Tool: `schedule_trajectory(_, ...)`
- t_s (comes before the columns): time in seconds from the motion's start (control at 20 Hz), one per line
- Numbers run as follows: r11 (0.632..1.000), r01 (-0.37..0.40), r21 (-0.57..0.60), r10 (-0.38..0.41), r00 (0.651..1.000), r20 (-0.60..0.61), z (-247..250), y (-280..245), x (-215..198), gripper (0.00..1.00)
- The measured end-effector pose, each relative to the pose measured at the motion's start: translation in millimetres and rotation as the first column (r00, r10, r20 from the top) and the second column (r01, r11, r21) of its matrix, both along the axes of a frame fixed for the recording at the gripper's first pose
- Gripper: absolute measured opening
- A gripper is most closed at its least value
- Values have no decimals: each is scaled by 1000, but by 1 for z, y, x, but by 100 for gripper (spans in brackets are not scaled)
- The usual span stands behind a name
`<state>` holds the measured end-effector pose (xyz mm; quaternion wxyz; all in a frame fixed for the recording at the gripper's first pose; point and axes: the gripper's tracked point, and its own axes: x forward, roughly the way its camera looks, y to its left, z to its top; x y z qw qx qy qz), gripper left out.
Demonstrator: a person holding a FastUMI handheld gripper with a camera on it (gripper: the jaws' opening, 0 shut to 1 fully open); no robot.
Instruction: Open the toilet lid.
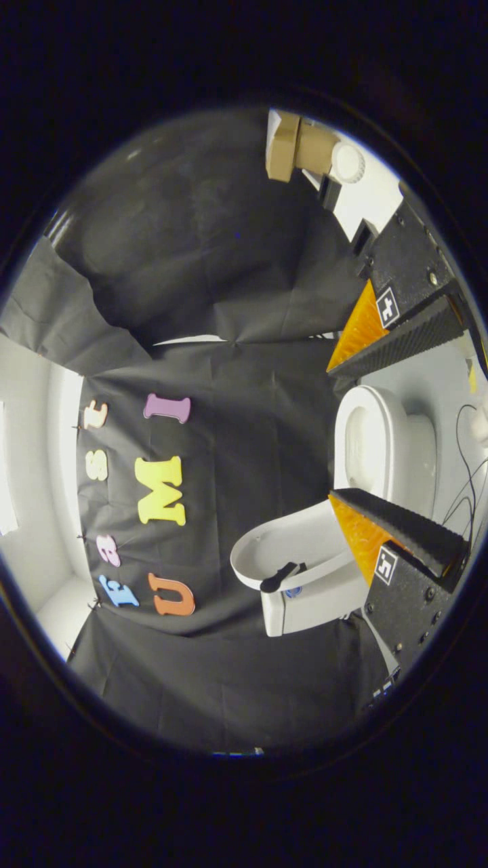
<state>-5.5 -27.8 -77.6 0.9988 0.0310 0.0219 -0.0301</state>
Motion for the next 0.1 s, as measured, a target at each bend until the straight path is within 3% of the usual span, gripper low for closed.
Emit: schedule_trajectory(0.1, 1000, 18, -19, -18, 1000, -8, -5, -6, 0, 100)
